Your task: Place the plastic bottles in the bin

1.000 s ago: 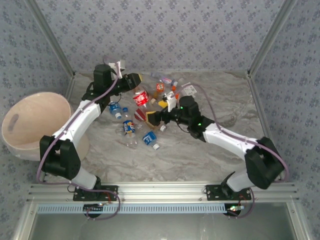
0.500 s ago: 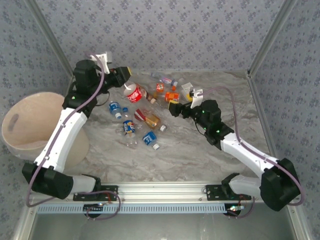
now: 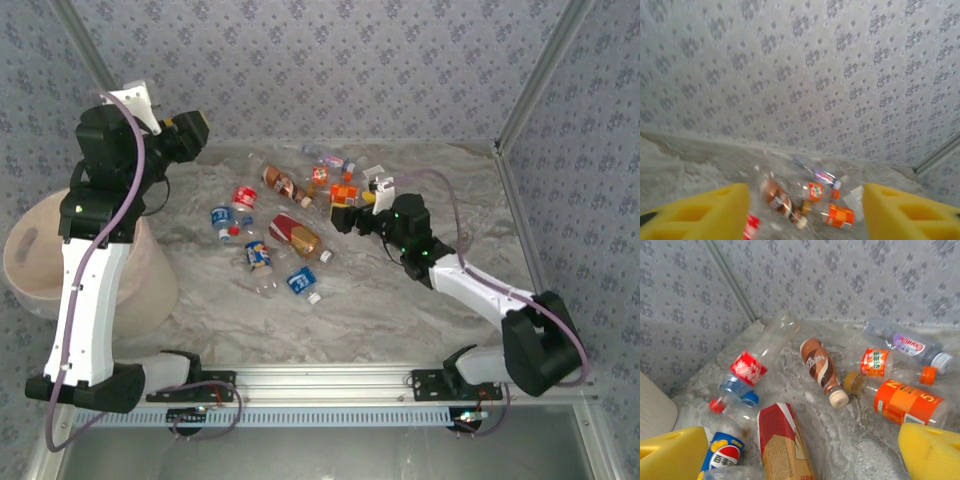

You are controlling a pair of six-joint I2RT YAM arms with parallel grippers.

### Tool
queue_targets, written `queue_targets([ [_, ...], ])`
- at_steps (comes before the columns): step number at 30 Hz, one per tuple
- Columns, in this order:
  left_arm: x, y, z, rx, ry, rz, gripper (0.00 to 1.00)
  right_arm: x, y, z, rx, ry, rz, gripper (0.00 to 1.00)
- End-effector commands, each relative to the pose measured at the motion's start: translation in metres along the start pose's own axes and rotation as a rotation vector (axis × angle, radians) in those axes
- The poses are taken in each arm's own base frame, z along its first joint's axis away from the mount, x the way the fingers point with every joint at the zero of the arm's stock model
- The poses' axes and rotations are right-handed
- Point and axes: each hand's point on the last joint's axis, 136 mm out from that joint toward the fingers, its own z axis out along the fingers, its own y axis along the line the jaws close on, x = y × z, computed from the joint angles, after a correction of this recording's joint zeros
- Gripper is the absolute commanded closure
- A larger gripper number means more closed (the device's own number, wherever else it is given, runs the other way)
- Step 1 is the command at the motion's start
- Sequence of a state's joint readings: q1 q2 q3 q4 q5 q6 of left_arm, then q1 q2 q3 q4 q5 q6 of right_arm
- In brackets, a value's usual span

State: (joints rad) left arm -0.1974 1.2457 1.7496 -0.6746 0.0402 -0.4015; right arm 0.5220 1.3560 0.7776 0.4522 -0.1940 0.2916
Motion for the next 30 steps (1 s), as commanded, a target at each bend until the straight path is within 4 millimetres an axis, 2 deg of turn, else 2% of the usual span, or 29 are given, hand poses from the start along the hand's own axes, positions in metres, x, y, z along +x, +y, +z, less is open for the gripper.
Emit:
queue_targets([
  [1, 0.062, 0.021, 0.039, -0.057, 0.201, -0.09, 0.24, -0.003, 0.014, 0.013, -0.063, 0.018, 0.008, 0.0],
  [4, 0.1, 0.023, 0.059, -0.045, 0.306, -0.151, 0.11, 0.011, 0.002, 0.024, 0.007, 0.076, 0.064, 0.0],
  [6, 0.123, 0.025, 0.068, -0.074, 0.365, -0.133, 0.02, 0.019, -0.006, 0.026, 0.058, 0.103, 0.076, 0.0],
  [9, 0.154, 0.026, 0.084, -0.116, 0.443, -0.084, 0.02, 0.033, -0.019, 0.021, 0.126, 0.131, 0.099, 0.0],
  [12, 0.178, 0.037, 0.104, -0.181, 0.496, -0.056, 0.02, 0.035, -0.033, 0.015, 0.193, 0.123, 0.109, 0.0],
  [17, 0.191, 0.082, 0.146, -0.382, 0.508, 0.045, 0.02, 0.039, -0.05, 0.006, 0.282, 0.134, 0.113, 0.0],
  [23, 0.191, 0.178, 0.198, -0.628, 0.614, -0.008, 0.02, 0.036, -0.05, 0.007, 0.262, 0.142, 0.112, 0.0],
  [26, 0.187, 0.217, 0.206, -0.775, 0.655, 0.002, 0.02, 0.037, -0.054, 0.008, 0.275, 0.149, 0.066, 0.0],
  [30, 0.185, 0.249, 0.216, -0.874, 0.642, 0.012, 0.02, 0.04, -0.063, 0.007, 0.304, 0.146, 0.046, 0.0],
])
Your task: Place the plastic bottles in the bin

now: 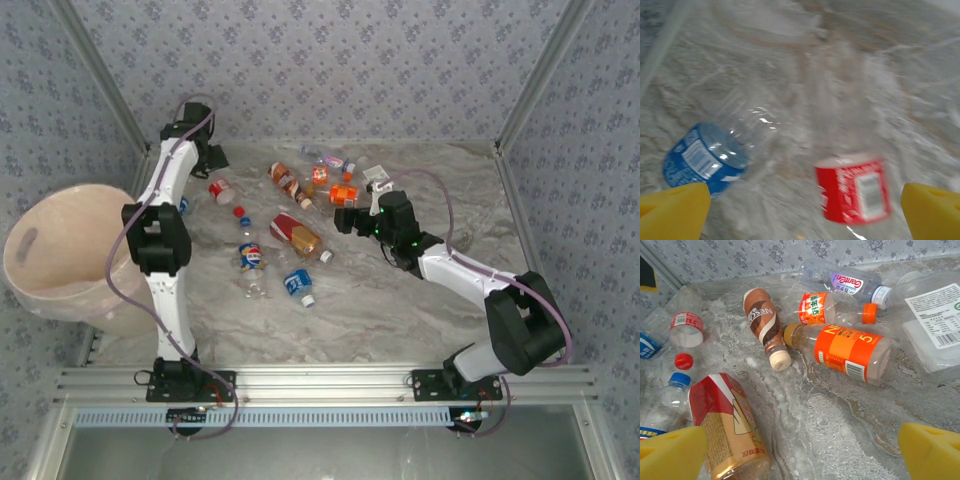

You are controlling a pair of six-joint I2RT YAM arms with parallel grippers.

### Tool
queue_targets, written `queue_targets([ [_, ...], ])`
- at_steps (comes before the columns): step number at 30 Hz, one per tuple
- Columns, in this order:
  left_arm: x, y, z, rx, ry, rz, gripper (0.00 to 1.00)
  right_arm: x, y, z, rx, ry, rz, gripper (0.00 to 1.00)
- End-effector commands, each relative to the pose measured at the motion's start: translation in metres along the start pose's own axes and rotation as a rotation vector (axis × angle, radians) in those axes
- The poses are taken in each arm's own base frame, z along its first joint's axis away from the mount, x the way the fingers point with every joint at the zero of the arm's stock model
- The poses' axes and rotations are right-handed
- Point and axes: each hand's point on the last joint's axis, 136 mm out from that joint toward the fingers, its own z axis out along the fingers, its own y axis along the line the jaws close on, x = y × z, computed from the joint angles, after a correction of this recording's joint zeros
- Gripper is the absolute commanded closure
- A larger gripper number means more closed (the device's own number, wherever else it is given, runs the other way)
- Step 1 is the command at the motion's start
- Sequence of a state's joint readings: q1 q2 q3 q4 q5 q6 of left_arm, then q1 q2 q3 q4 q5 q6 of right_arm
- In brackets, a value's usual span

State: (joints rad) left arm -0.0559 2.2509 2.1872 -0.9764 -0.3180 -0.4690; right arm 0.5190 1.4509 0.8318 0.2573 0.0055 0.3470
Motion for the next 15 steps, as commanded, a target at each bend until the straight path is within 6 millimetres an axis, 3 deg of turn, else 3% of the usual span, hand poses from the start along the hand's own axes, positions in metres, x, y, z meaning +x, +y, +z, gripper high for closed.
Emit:
queue_targets([
  [1, -0.001, 0.023, 0.0, -0.089, 0.033, -0.007, 0.02, -0.003, -0.012, -0.002, 0.039, -0.018, -0.025, 0.0],
  [4, -0.006, 0.031, 0.027, -0.052, 0.054, -0.078, 0.02, -0.001, -0.02, -0.002, 0.06, -0.01, -0.042, 0.0],
  [8, -0.007, 0.019, 0.054, 0.108, 0.106, -0.119, 0.02, -0.002, -0.035, -0.006, 0.096, -0.004, -0.061, 0.0],
  [12, -0.003, 0.011, 0.071, 0.212, 0.151, -0.175, 0.02, -0.007, -0.054, -0.011, 0.152, -0.009, -0.064, 0.0],
  [15, 0.0, 0.001, 0.072, 0.256, 0.172, -0.187, 0.02, -0.006, -0.066, -0.014, 0.182, -0.011, -0.048, 0.0],
])
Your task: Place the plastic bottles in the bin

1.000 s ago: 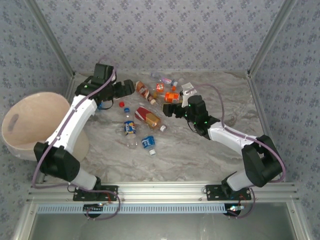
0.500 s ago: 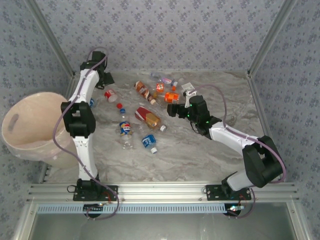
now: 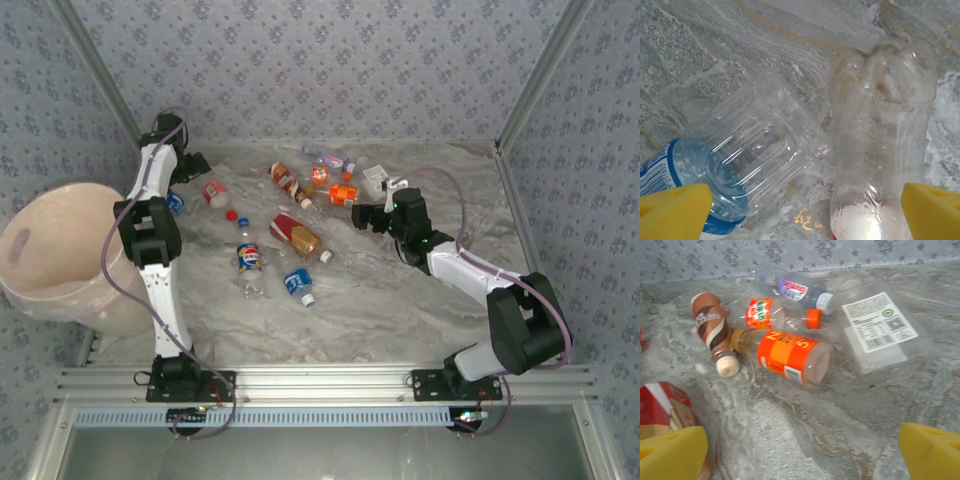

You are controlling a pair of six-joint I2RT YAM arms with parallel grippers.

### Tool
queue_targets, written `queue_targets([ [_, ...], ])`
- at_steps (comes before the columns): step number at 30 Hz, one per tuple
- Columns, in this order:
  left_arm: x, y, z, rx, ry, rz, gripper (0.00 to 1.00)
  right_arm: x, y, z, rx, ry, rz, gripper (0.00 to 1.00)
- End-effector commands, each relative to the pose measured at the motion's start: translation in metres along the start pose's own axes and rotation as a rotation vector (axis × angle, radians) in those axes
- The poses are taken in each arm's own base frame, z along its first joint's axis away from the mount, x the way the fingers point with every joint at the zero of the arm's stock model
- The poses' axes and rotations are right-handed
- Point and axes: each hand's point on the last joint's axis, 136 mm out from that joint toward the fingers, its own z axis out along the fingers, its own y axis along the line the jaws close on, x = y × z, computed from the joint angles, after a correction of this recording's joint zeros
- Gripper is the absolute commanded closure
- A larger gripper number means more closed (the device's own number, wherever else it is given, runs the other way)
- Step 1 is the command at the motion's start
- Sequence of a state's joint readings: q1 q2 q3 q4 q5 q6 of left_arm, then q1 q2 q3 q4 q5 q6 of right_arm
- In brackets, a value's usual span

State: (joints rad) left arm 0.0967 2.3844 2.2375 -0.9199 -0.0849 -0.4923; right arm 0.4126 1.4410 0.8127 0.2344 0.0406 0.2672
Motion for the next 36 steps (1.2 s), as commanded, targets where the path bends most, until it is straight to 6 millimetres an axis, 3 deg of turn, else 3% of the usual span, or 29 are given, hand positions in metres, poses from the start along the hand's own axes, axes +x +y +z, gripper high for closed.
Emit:
queue_targets([
  [1, 0.01, -0.03, 0.005, 0.149, 0.066, -0.03, 0.02, 0.001, -0.016, -0.008, 0.053, 0.0, -0.008, 0.0],
  [10, 0.037, -0.109, -0.058, 0.339, 0.085, 0.078, 0.02, 0.006, -0.021, -0.002, 0.053, 0.007, 0.01, 0.0],
  [13, 0.034, -0.116, -0.075, 0.336, 0.039, 0.112, 0.02, 0.003, -0.018, -0.001, 0.043, 0.003, 0.012, 0.0],
  [15, 0.027, -0.109, -0.079, 0.273, -0.014, 0.148, 0.02, 0.003, -0.019, -0.001, 0.042, -0.001, 0.021, 0.0],
  [20, 0.0, -0.052, -0.062, -0.08, -0.121, 0.238, 0.02, 0.0, -0.017, -0.006, 0.036, -0.014, 0.039, 0.0],
  [24, -0.005, -0.028, -0.043, -0.133, -0.052, 0.27, 0.02, -0.003, -0.016, -0.016, 0.031, -0.045, 0.036, 0.0],
  [29, -0.001, -0.025, -0.012, 0.013, 0.044, 0.257, 0.02, -0.005, -0.02, -0.026, 0.046, -0.051, 0.026, 0.0],
  [36, 0.031, -0.057, 0.016, 0.174, 0.149, 0.37, 0.02, -0.005, -0.029, -0.034, 0.098, -0.059, 0.026, 0.0],
])
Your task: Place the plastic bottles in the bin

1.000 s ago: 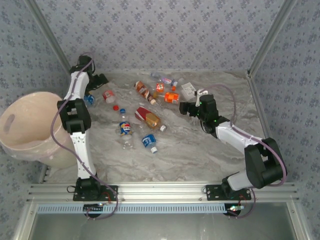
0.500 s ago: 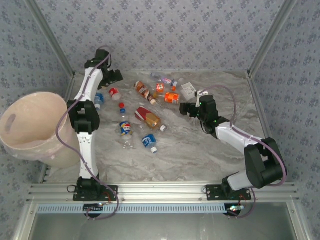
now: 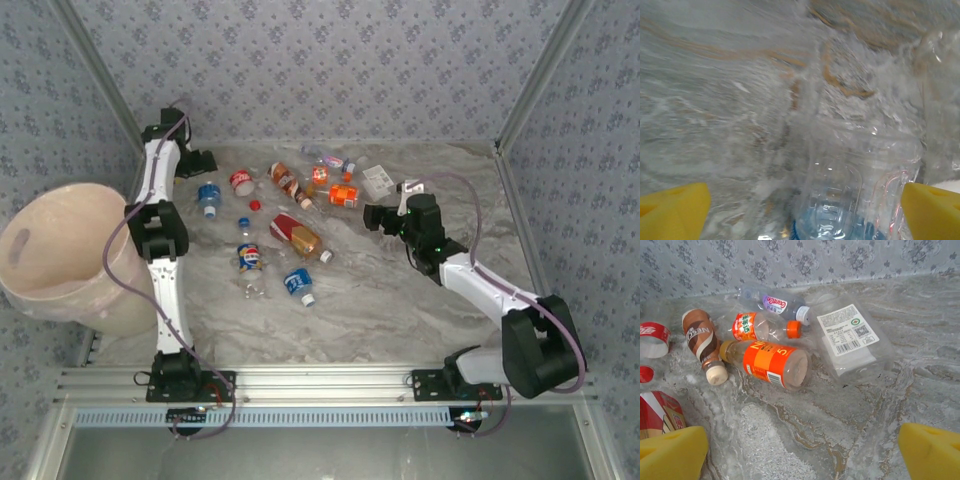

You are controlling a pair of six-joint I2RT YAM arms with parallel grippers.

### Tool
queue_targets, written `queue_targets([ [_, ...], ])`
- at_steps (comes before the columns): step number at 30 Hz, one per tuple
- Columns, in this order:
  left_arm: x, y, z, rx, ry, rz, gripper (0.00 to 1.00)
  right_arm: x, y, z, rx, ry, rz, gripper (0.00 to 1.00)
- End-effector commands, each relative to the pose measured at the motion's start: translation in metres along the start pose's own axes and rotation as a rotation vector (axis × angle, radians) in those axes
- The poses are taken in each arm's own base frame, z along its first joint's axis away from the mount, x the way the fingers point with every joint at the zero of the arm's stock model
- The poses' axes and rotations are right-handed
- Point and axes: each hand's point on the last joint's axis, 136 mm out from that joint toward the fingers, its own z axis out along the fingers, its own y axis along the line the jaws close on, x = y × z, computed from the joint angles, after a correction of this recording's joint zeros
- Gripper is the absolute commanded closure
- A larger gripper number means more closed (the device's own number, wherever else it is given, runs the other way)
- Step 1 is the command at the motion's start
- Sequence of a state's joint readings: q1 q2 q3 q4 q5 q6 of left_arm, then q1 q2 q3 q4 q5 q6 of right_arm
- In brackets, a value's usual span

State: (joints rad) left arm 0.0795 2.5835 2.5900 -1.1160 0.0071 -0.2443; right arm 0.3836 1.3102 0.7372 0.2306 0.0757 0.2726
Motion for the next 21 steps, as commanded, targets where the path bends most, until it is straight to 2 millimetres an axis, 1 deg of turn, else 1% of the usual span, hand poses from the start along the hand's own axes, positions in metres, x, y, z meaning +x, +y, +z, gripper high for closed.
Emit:
queue_targets([
  [1, 0.023, -0.037, 0.015, 0.103, 0.076, 0.119, 0.02, 0.003, -0.014, -0.005, 0.061, 0.003, 0.004, 0.0],
  [3, 0.028, -0.042, 0.028, 0.106, 0.089, 0.129, 0.02, 0.007, -0.013, -0.004, 0.059, 0.007, 0.022, 0.0],
  [7, 0.034, -0.058, 0.045, 0.132, 0.097, 0.151, 0.02, 0.009, -0.012, 0.0, 0.054, 0.014, 0.047, 0.0],
  [9, 0.037, -0.059, 0.054, 0.113, 0.1, 0.152, 0.03, 0.009, -0.011, 0.002, 0.053, 0.013, 0.057, 0.0],
  [11, 0.04, -0.058, 0.063, 0.103, 0.11, 0.14, 0.08, 0.008, -0.01, 0.002, 0.052, 0.015, 0.06, 0.0],
  [14, 0.039, -0.055, 0.063, 0.082, 0.114, 0.134, 0.19, 0.001, -0.009, 0.0, 0.059, 0.014, 0.059, 0.0],
  [16, 0.038, -0.054, 0.062, 0.077, 0.107, 0.121, 0.26, -0.01, -0.006, -0.006, 0.054, -0.008, 0.054, 0.0],
  [18, 0.037, -0.056, 0.06, 0.078, 0.105, 0.106, 0.32, -0.023, -0.004, -0.017, 0.052, -0.049, 0.04, 0.0],
  [21, 0.037, -0.059, 0.055, 0.072, 0.1, 0.109, 0.38, -0.029, -0.007, -0.032, 0.067, -0.085, 0.044, 0.0],
])
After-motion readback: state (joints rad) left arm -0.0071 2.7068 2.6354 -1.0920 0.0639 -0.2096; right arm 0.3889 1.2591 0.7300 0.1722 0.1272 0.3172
